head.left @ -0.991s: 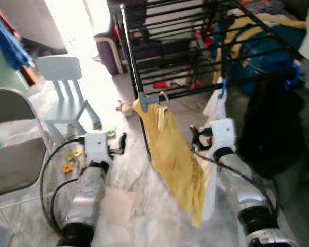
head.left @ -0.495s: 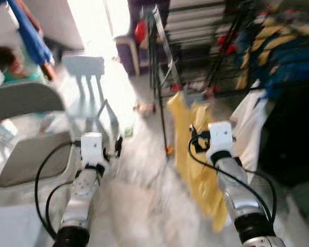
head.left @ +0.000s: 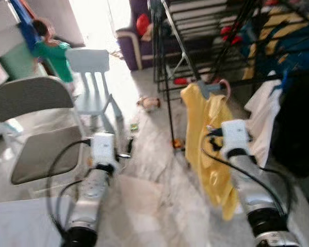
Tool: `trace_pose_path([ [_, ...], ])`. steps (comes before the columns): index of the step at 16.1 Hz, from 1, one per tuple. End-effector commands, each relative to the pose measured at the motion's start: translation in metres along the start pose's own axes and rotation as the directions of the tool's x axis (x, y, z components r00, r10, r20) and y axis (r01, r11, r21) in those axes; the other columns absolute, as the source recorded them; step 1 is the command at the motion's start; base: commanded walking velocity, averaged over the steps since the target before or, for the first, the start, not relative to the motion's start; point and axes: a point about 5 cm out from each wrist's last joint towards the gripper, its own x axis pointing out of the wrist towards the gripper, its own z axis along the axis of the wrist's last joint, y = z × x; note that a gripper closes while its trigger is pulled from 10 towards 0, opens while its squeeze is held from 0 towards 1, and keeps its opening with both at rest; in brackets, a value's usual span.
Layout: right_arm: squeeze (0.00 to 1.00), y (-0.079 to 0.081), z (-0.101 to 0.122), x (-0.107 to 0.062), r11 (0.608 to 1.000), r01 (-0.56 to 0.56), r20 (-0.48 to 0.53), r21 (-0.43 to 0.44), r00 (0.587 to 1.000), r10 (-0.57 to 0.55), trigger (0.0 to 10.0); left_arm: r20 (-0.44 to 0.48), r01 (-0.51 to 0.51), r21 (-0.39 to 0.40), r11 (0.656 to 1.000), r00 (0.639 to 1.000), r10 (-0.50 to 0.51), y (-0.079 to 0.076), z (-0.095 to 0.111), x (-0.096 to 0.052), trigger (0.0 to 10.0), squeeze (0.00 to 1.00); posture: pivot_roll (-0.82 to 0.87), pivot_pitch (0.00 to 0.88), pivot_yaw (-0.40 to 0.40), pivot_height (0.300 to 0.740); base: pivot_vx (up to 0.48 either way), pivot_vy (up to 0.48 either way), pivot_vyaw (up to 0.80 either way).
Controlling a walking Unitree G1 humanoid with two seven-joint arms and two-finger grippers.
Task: Hang hanger
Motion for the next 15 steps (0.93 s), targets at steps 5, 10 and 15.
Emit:
trace_pose_path([
  [5, 0.0, -0.006, -0.003, 0.008, 1.0, 0.019, -0.054, -0.019, 0.998, -0.02, 10.0, 0.009, 0.001, 0.014, 1.0, 1.0, -0.001, 0.007, 0.002, -0.003, 10.0, 0.0, -0.15, 0.0, 0.14, 0.74, 0.052, 0.0, 0.0],
  [10, 0.0, -0.004, -0.007, 0.01, 1.0, -0.024, -0.087, 0.006, 0.996, 0.024, 10.0, 0.006, 0.009, 0.01, 1.0, 1.0, -0.009, 0.005, 0.001, -0.003, 10.0, 0.0, -0.15, 0.0, 0.142, 0.74, 0.298, 0.0, 0.0],
  [15, 0.0, 0.003, -0.013, 0.009, 0.997, -0.079, -0.116, 0.014, 0.99, 0.08, 10.0, -0.004, 0.01, 0.002, 1.0, 1.0, -0.01, 0.006, 0.0, -0.003, 10.0, 0.0, -0.15, 0.0, 0.143, 0.74, 0.287, 0.385, 0.0],
])
